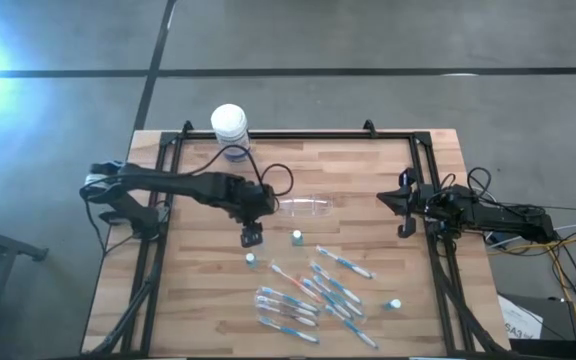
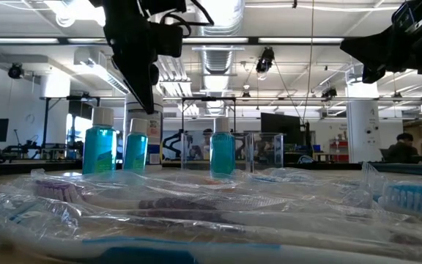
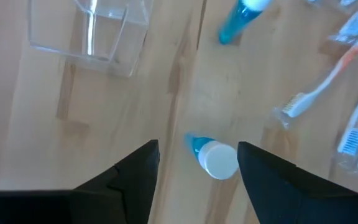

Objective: Pick & Place toothbrushing station
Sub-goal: Put the blue mouthwash in the transparent organizer

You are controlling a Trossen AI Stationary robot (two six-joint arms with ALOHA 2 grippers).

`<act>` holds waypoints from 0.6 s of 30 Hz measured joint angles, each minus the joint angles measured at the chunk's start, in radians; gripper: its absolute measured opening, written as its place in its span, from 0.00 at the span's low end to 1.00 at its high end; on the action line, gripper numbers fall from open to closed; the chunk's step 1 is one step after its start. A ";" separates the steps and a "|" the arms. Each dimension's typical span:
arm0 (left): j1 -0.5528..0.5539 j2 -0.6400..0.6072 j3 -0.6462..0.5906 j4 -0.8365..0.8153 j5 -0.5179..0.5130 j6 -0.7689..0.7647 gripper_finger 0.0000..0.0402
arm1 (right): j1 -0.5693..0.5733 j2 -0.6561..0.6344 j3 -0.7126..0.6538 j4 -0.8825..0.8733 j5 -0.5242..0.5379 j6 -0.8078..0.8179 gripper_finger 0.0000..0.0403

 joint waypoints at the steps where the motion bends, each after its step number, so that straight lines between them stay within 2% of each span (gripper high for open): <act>1: 0.000 0.008 0.000 -0.001 -0.001 0.000 0.56 | 0.000 0.000 0.000 0.000 0.000 0.000 0.02; 18: -0.025 0.051 0.000 -0.007 0.010 0.006 0.55 | 0.000 0.000 0.000 0.000 0.001 0.000 0.02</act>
